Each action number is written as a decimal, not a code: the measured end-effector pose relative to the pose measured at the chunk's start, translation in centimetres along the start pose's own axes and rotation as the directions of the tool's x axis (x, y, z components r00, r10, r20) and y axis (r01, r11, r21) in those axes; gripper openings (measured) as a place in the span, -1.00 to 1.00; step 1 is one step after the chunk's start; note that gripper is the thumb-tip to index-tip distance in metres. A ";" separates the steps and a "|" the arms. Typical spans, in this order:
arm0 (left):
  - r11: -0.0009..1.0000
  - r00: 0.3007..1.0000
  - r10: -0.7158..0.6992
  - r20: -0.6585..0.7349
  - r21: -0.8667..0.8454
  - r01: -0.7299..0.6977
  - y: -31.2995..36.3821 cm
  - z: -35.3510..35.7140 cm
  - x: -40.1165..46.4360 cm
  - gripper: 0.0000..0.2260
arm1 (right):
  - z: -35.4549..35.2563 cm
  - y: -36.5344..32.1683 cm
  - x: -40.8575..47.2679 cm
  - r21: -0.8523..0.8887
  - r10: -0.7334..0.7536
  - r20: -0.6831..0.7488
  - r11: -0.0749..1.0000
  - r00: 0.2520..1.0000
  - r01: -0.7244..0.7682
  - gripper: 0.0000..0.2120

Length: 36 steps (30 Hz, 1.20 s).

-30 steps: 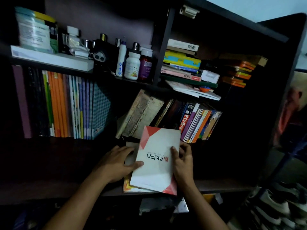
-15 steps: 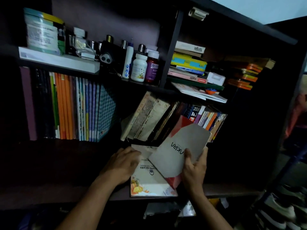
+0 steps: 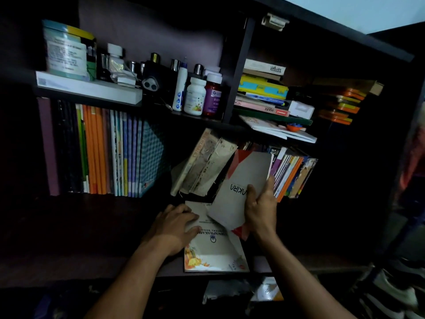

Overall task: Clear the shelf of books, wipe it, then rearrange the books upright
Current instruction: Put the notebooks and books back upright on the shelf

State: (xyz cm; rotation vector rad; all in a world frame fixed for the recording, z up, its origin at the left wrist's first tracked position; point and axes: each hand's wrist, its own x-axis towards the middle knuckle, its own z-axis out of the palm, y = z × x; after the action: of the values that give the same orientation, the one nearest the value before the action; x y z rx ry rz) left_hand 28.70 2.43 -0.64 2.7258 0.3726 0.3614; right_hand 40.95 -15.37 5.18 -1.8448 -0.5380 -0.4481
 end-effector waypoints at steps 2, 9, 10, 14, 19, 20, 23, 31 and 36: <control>1.000 1.000 -0.002 -0.007 -0.010 0.002 -0.1 0.0 0.0 -0.58 | 0.3 0.0 0.4 0.014 -0.002 0.005 1.000 1.000 0.002 -0.62; 1.000 1.000 0.000 -0.009 0.011 0.001 -0.1 0.2 0.1 -0.57 | 3.6 -0.4 2.5 -0.077 -0.108 0.091 0.990 0.990 0.115 -0.41; 1.000 1.000 -0.002 -0.008 0.009 0.002 -0.1 0.2 0.1 -0.57 | 4.2 0.0 2.6 -0.101 -0.118 0.159 0.986 0.980 0.135 -0.35; 1.000 1.000 0.004 -0.010 0.009 -0.004 0.0 0.0 0.0 -0.57 | 5.2 -0.1 4.2 -0.192 0.035 0.289 0.981 0.957 0.022 -0.35; 1.000 1.000 0.015 -0.009 0.027 -0.015 0.0 0.0 0.0 -0.57 | 5.3 -0.1 5.6 -0.105 0.014 0.253 0.994 0.967 0.013 -0.51; 1.000 1.000 0.013 -0.009 0.027 -0.012 0.0 0.0 0.0 -0.57 | 5.4 0.3 5.5 -0.070 0.024 0.237 0.998 0.971 -0.008 -0.50; 1.000 1.000 0.007 -0.011 0.007 -0.007 0.0 0.0 0.1 -0.58 | 5.6 1.3 5.3 -0.077 0.080 0.232 0.995 0.969 -0.064 -0.58; 0.999 1.000 -0.021 -0.009 0.024 0.021 0.0 -0.1 0.0 -0.54 | 6.2 2.4 5.9 -0.233 0.044 0.225 0.972 0.973 0.010 -0.72; 0.966 0.974 -0.225 0.032 0.138 0.218 0.4 -0.2 0.2 -0.20 | 4.8 3.5 5.0 -0.543 0.271 0.427 0.840 0.863 0.005 -0.43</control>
State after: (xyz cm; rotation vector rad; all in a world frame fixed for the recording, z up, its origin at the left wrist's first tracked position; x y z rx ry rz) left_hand 28.96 2.20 -0.30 2.7775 0.7046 0.2170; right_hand 47.31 -11.08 3.67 -2.5468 -0.6568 -0.0048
